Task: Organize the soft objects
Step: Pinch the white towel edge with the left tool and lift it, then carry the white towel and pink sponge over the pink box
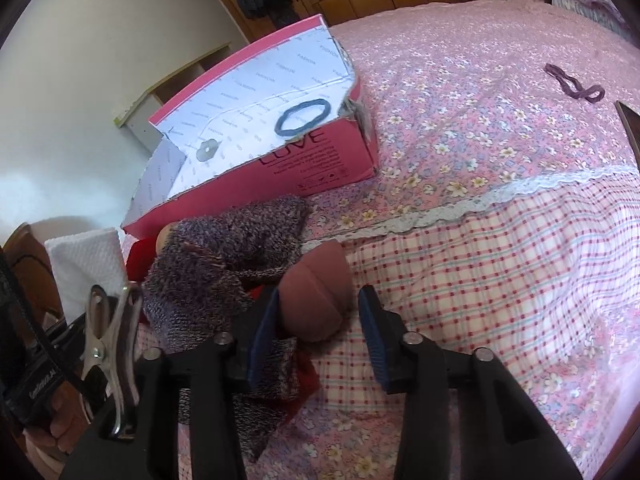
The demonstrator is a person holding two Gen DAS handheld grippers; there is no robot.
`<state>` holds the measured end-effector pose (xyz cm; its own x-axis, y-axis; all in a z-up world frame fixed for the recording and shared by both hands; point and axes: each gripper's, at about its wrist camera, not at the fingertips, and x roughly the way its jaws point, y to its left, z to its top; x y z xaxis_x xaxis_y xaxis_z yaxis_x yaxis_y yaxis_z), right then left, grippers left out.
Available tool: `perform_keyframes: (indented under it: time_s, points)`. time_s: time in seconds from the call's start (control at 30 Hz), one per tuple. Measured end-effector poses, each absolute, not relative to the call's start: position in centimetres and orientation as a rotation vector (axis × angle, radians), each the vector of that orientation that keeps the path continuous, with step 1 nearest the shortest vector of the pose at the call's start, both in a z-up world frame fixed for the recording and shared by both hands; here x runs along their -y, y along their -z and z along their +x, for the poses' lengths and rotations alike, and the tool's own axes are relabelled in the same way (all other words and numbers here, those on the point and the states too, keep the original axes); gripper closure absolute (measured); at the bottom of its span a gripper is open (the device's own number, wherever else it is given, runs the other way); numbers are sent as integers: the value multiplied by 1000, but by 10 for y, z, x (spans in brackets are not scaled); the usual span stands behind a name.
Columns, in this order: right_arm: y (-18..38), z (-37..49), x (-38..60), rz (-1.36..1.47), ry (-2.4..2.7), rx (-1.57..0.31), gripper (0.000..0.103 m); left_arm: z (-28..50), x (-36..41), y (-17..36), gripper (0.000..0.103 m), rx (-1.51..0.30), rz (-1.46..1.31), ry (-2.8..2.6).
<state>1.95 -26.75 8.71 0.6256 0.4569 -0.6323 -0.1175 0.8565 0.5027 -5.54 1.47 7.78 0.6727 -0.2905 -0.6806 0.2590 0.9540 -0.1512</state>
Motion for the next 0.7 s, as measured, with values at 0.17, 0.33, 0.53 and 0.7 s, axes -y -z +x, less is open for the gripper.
perform_keyframes:
  time_s: [0.17, 0.33, 0.53, 0.7]
  points:
    - [-95, 13, 260, 383, -324, -798, 71, -55, -25, -81, 91, -767, -81, 306]
    - [-104, 4, 262, 341, -283, -769, 71, -57, -30, -86, 91, -747, -86, 303]
    - [-108, -8, 267, 333, -238, -738, 70, -62, -33, -86, 91, -745, -109, 320]
    - [-122, -11, 272, 327, -213, -700, 70, -65, -39, -91, 91, -726, -131, 320]
